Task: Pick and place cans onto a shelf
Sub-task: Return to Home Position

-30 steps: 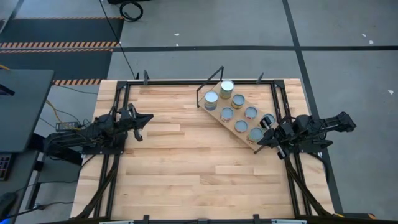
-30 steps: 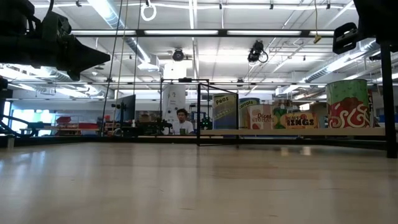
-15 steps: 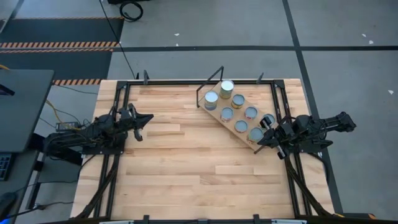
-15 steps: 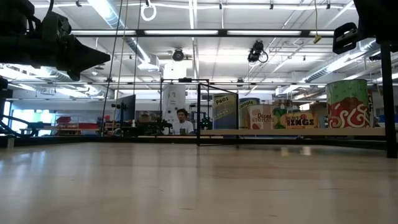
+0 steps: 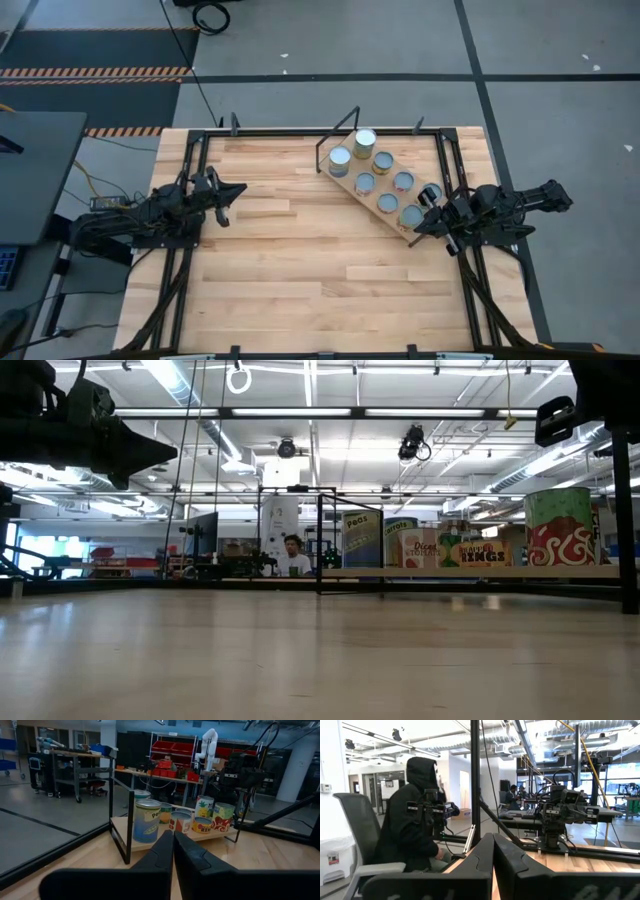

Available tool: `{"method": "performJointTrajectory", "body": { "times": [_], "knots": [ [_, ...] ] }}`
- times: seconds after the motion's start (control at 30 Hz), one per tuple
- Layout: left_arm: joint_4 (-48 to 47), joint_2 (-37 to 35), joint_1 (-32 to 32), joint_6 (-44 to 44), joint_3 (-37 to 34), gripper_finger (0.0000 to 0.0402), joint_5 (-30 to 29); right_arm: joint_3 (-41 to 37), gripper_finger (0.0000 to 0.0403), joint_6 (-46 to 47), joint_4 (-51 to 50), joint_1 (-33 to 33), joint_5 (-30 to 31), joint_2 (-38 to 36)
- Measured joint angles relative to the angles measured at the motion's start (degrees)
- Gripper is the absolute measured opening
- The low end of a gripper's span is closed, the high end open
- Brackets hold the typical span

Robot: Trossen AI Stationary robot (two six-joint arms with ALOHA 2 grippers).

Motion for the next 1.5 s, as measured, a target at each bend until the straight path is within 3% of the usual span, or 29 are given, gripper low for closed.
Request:
{"method": "performJointTrajectory", "body": {
  "times": [1.5],
  "knots": [
    [0.0, 0.0, 0.0, 0.0, 0.0, 0.0023, 0.0, 0.0, 0.0012, 0.0, 0.0, 0.0, 0.0, 0.0]
  ]
}}
